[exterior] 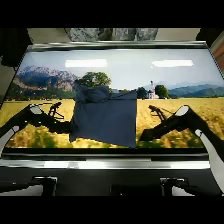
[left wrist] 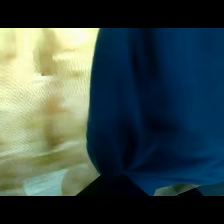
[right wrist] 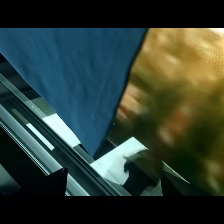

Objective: Fold the shirts.

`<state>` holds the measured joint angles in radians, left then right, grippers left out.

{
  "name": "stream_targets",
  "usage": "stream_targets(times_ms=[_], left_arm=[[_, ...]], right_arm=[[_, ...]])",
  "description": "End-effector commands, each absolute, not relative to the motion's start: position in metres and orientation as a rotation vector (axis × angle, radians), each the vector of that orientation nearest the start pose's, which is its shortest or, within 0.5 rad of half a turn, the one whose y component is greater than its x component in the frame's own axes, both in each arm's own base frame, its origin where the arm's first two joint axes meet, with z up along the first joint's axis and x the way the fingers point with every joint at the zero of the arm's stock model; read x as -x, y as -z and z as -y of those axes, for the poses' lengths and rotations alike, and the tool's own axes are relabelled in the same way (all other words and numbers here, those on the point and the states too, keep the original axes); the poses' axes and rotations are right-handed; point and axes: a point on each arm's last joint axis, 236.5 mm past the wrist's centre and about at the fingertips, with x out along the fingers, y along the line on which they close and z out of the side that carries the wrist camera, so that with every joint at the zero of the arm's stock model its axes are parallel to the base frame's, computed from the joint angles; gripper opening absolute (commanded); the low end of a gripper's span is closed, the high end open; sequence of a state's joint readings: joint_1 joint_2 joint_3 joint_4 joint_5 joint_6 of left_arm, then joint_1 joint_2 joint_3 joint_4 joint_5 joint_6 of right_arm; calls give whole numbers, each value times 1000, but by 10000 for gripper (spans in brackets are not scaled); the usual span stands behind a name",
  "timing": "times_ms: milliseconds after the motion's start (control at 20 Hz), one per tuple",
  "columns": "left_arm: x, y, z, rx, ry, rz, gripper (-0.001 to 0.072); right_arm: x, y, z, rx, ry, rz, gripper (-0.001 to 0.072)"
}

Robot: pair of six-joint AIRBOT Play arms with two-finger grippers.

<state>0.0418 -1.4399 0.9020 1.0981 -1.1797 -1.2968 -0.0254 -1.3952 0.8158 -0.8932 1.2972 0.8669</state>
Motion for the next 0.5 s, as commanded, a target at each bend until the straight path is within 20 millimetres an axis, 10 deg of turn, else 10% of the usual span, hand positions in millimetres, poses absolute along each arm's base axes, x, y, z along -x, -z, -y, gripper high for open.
stream_targets(times_ms=[0, 250, 300, 400, 450], left_arm=[[-299, 94, 89, 327, 387, -1606, 35], [-301, 87, 89, 304, 405, -1576, 35], [-302, 86, 89, 303, 406, -1574, 35], [-305, 82, 89, 285, 420, -1557, 35], [-309, 77, 88, 263, 434, -1546, 35]], right_arm=[[-264, 95, -179, -311, -792, -1465, 696], [-246, 108, -209, -336, -771, -1551, 676], [-242, 111, -213, -328, -775, -1566, 593], [-247, 112, -216, -309, -770, -1541, 40], [-257, 107, -216, -279, -776, -1496, 45]])
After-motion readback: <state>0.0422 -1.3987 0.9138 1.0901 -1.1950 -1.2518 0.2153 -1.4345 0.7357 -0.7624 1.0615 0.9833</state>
